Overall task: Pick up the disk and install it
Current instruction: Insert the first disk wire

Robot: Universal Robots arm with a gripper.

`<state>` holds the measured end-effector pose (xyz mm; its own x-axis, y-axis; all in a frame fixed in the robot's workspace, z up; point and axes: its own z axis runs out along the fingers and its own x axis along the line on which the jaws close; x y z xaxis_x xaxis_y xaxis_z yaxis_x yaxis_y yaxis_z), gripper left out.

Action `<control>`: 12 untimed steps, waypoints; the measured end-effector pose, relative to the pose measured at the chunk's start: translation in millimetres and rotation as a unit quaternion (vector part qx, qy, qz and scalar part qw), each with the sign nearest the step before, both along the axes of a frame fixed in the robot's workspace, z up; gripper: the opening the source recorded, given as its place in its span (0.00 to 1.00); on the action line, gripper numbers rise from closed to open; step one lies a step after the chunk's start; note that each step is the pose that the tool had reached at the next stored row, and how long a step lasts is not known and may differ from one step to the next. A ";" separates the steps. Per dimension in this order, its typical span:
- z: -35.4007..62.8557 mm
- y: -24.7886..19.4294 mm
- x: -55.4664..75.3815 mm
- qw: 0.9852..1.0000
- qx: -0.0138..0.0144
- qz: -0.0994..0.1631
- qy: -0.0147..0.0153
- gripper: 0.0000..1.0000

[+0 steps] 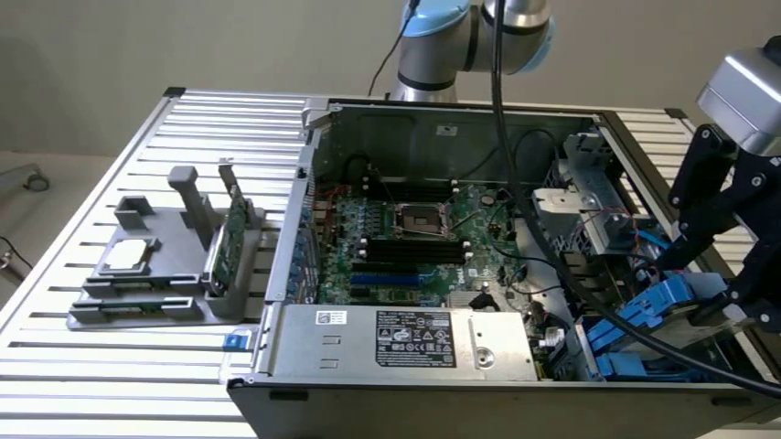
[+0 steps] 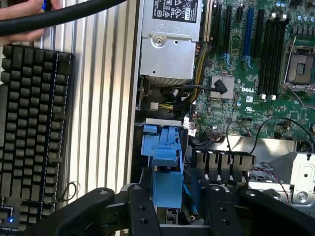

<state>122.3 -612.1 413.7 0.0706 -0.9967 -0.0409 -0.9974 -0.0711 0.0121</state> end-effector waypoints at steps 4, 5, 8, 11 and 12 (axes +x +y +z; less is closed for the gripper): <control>-1.0 -1.9 0.0 1.000 0.000 0.000 0.003 0.53; -1.6 -2.2 -0.1 1.000 0.000 0.000 0.004 0.53; -5.3 -4.0 0.0 1.000 0.000 0.000 0.004 0.53; -10.3 -7.0 0.0 1.000 0.001 0.001 0.004 0.53; -11.7 -8.0 0.0 1.000 0.002 0.002 0.005 0.53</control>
<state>122.3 -620.1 402.0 0.0737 -0.9962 -0.0460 -0.9970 -0.0747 0.0207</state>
